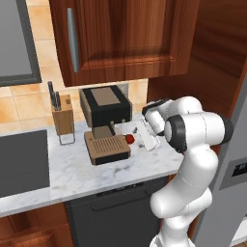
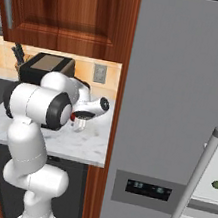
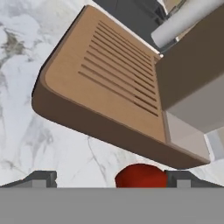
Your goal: Place the liquor on the top shelf of the fridge to keep it out of children's reach, and place the cucumber and bell pepper on lower shelves for easy access.
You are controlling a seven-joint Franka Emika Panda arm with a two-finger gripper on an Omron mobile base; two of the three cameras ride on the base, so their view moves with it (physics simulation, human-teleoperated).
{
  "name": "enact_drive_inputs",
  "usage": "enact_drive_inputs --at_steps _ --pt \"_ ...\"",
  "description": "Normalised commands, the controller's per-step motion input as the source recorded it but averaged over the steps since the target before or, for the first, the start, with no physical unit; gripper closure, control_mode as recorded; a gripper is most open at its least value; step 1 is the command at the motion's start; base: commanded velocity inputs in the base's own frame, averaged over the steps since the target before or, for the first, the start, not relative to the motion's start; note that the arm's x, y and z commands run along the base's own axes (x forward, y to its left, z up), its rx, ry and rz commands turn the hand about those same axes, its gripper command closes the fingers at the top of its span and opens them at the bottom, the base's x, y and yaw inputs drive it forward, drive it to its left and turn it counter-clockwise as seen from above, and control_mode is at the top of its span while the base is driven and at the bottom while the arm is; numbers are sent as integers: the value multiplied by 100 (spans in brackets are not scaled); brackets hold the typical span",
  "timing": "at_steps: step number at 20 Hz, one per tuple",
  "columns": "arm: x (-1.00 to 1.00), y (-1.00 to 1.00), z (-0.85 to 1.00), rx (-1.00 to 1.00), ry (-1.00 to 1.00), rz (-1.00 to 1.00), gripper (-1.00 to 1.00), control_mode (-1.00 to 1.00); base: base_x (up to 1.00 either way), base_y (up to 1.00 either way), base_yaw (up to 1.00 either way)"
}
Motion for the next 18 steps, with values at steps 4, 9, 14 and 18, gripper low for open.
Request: enact_drive_inputs --at_steps 4,9,14,18 --pt "12 14 0 0 6 0 -100 -100 0 0 0" --pt "25 12 0 0 9 0 -100 -100 0 0 0" --pt "35 1 0 0 6 0 -100 -100 0 0 0" --pt "38 0 -8 0 3 0 -100 -100 0 0 0"
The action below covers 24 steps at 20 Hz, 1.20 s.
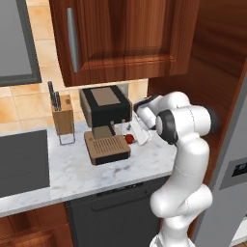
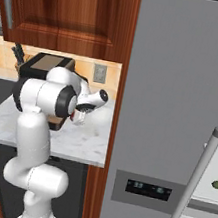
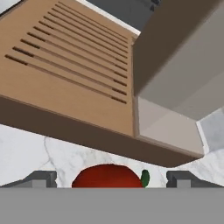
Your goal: Place the liquor on the top shelf of the fridge to keep it out of children's reach, and place the cucumber and bell pepper on lower shelves for easy access.
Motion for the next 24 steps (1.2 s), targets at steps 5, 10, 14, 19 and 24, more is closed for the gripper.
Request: enact_drive_inputs --at_steps 5,10,14,19,24 --pt "16 0 -35 0 5 0 -100 -100 0 0 0" --pt "0 10 -43 0 10 0 -100 -100 0 0 0" --pt "2 31 -24 0 10 0 100 -100 0 0 0" --pt "-4 19 -6 0 7 0 100 -100 0 0 0" --pt "-80 -28 0 0 1 0 100 -100 0 0 0"
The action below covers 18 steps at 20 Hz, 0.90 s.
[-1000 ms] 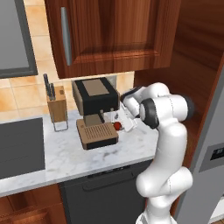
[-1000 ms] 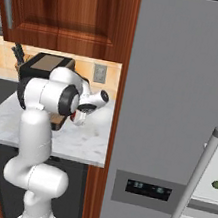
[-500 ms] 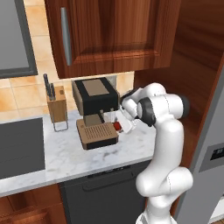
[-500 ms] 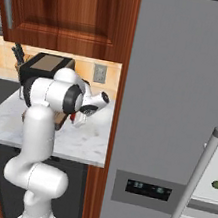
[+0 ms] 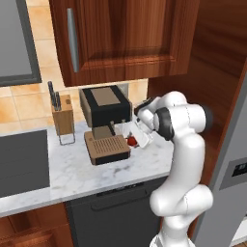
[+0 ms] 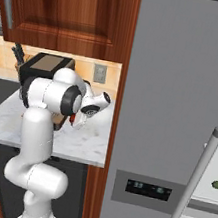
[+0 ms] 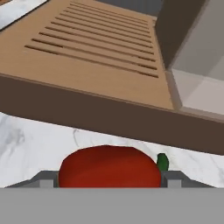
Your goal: Place the liquor on the top shelf of the fridge to keep it out of children's reach, and place the cucumber and bell pepper on lower shelves for easy access.
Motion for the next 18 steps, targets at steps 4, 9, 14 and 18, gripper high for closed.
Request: enact_drive_inputs --at_steps 4,9,14,18 --pt "-100 -57 0 0 -3 -2 100 -100 0 0 0" --pt "-100 -6 8 -3 -17 0 100 -100 0 0 0" --pt "-89 9 57 -11 -21 0 100 -100 0 0 0" --pt "-68 9 96 -15 -18 0 100 -100 0 0 0"
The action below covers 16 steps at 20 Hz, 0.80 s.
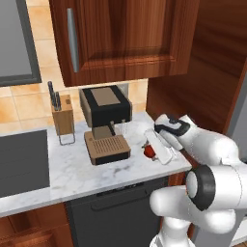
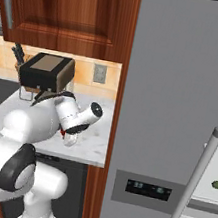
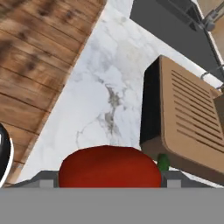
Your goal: Place the liquor on the top shelf of the fridge to keep it out of children's reach, and place the cucumber and bell pepper on lower shelves for easy access.
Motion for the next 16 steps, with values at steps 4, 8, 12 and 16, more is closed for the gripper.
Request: enact_drive_inputs --at_steps 4,8,12,16 --pt "-45 3 100 -17 -5 0 100 -100 0 0 0" --pt "-43 5 100 -25 0 -3 100 -100 0 0 0" --pt "-47 1 99 -25 0 -5 100 -100 0 0 0" --pt "-59 0 76 -17 -2 -7 100 -100 0 0 0"
